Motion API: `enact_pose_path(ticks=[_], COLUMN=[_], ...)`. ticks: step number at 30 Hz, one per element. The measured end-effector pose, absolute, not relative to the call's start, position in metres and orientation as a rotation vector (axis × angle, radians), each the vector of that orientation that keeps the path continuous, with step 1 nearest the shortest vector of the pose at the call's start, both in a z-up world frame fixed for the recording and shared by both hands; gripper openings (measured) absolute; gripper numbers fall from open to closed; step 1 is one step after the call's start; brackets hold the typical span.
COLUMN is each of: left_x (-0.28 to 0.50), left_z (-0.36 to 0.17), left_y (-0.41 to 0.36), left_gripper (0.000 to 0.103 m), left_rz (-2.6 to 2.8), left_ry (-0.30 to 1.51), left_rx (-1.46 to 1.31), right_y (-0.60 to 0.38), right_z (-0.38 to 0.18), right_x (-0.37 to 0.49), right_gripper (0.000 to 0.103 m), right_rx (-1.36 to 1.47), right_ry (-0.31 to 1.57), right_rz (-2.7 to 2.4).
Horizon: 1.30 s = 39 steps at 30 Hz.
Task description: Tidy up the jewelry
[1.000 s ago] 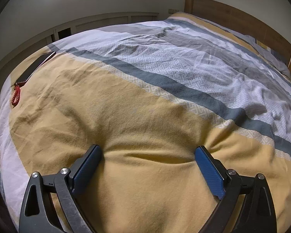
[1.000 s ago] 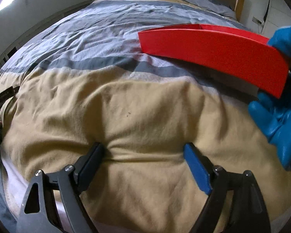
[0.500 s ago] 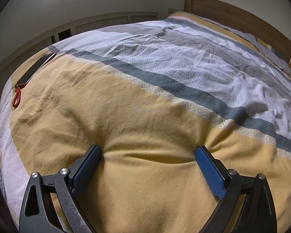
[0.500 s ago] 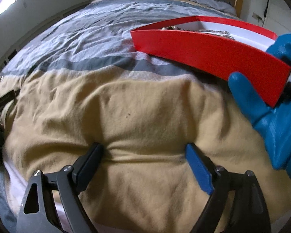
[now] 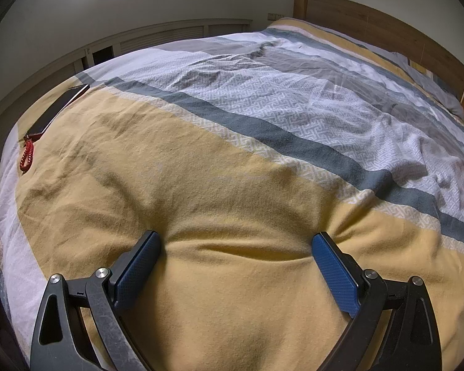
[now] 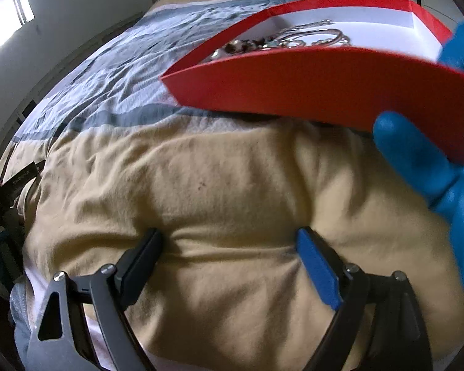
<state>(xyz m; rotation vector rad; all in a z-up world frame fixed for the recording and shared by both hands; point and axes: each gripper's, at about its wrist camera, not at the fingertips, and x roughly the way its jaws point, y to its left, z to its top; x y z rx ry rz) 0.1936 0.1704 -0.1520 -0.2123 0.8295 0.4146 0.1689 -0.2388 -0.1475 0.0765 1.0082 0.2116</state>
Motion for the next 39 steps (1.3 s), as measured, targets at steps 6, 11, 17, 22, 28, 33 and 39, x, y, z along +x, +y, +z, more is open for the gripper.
enact_pose_path(ticks=[6,11,17,22,28,33,39], left_x=[0.195,0.195,0.195,0.194,0.195,0.195,0.196], left_z=[-0.154,-0.154,-0.154,-0.154,-0.154,-0.154,-0.155], left_y=[0.167,0.167,0.167,0.167,0.167,0.167,0.167], left_gripper=[0.098,0.098,0.098,0.098,0.099,0.099,0.099], left_rz=[0.429,0.430,0.427,0.433,0.437,0.439,0.440], left_ry=[0.831,0.828,0.825,0.828,0.829,0.830,0.830], left_rx=[-0.187,-0.188,-0.190,-0.182,-0.176,-0.174,-0.173], right_y=[-0.235,-0.237,-0.240,-0.250,-0.235,-0.234,-0.248], right_z=[-0.148,-0.147,-0.149,-0.150,-0.151,-0.147,-0.149], right_x=[0.165,0.161,0.152,0.149,0.151,0.149,0.151], right_gripper=[0.088,0.088,0.088,0.088,0.089,0.089,0.090], right_rx=[0.037,0.038,0.053,0.089,-0.011,-0.010,0.132], right_ry=[1.000,0.984,0.931,0.920,0.944,0.919,0.909], right_rz=[0.199,0.203,0.207,0.225,0.193,0.193,0.251])
